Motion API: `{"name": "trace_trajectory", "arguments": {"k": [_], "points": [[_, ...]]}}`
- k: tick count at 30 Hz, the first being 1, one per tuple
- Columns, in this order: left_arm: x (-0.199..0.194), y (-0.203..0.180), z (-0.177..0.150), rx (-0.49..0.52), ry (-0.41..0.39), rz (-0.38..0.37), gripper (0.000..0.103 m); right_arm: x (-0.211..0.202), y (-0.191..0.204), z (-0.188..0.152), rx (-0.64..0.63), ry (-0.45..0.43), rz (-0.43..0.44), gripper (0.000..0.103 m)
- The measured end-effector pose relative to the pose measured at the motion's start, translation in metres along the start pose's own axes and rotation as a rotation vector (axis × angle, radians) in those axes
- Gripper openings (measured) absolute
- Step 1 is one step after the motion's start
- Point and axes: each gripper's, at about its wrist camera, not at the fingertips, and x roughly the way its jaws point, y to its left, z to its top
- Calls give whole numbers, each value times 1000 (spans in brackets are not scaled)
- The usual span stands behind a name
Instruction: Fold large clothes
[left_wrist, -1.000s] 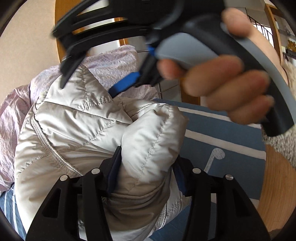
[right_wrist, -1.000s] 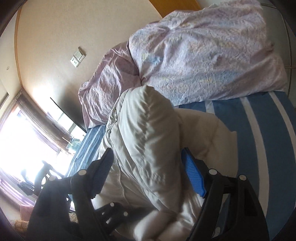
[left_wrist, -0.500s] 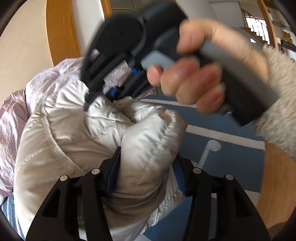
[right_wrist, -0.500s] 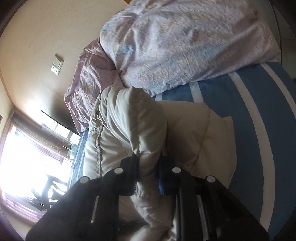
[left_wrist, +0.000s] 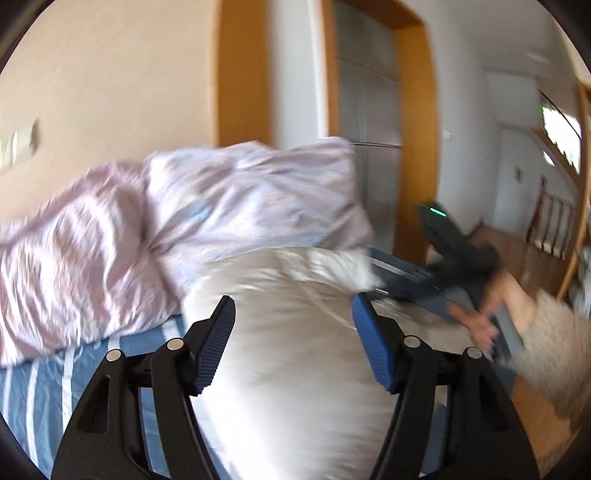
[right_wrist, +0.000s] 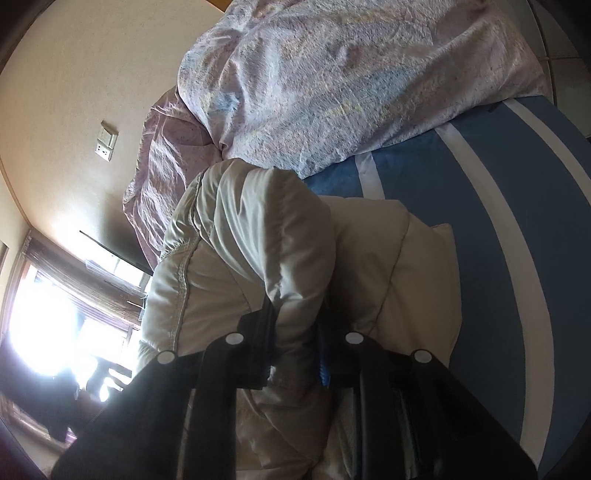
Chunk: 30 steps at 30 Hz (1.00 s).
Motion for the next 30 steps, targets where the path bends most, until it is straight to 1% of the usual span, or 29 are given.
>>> {"name": "trace_trajectory", "arguments": {"k": [2, 3, 5, 8, 12, 15, 17, 23, 26, 30], "points": [[19, 29, 7, -78, 33, 10, 67, 0, 1, -1, -16, -2, -9, 21], [27, 41, 8, -95, 42, 7, 67, 0, 1, -1, -23, -1, -13, 22], [37, 50, 8, -107, 68, 42, 67, -1, 1, -1, -32, 0, -22, 22], [59, 57, 3, -123, 102, 68, 67, 0, 1, -2, -27, -4, -29, 22], [66, 53, -7, -131, 121, 69, 67, -2, 3, -3, -28, -16, -44, 22], [75, 46, -10, -97, 147, 89, 67, -4, 9, -4, -69, -30, -81, 22], [86, 42, -14, -70, 191, 100, 67, -4, 9, -6, -79, -37, -93, 22], [100, 40, -23, -78, 250, 81, 67, -2, 0, -6, -70, -38, -98, 22], [105, 38, -27, -74, 265, 82, 67, -1, -2, -6, -70, -36, -104, 22], [108, 30, -32, -46, 267, 103, 67, 1, -5, -8, -73, -33, -113, 23]]}}
